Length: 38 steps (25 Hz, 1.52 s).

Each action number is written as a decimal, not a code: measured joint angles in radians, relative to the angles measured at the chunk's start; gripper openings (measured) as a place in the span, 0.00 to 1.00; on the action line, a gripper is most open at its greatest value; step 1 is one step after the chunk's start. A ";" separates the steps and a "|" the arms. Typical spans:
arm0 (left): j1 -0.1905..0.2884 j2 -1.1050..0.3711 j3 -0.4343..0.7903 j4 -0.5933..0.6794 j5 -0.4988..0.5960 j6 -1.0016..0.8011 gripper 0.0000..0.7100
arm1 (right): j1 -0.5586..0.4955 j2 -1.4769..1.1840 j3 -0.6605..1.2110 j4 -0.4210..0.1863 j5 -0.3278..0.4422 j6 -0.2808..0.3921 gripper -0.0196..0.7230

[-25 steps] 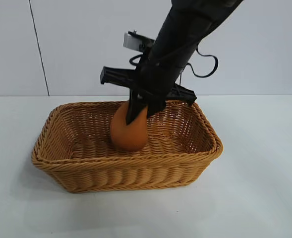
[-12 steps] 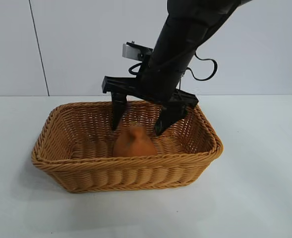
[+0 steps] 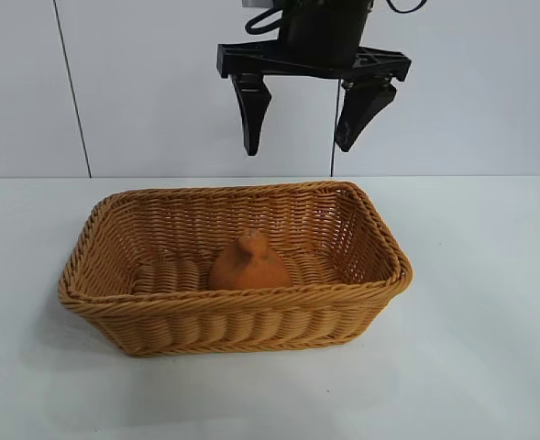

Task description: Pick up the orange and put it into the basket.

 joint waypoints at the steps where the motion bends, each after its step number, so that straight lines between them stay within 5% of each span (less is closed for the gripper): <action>1: 0.000 0.000 0.000 0.000 0.000 0.000 0.86 | -0.002 0.000 0.000 -0.011 0.005 0.000 0.90; 5: 0.000 0.000 0.000 0.001 0.001 0.000 0.86 | -0.061 0.000 0.000 -0.048 0.014 -0.001 0.90; 18: 0.000 0.000 0.000 0.001 0.001 0.000 0.86 | -0.488 0.001 0.000 -0.070 0.014 -0.046 0.90; 27: 0.000 0.000 0.000 0.001 0.001 0.000 0.86 | -0.518 -0.048 0.112 -0.043 0.013 -0.097 0.90; 38: 0.000 0.000 0.000 0.001 0.001 0.000 0.86 | -0.518 -0.477 0.734 -0.007 0.013 -0.120 0.90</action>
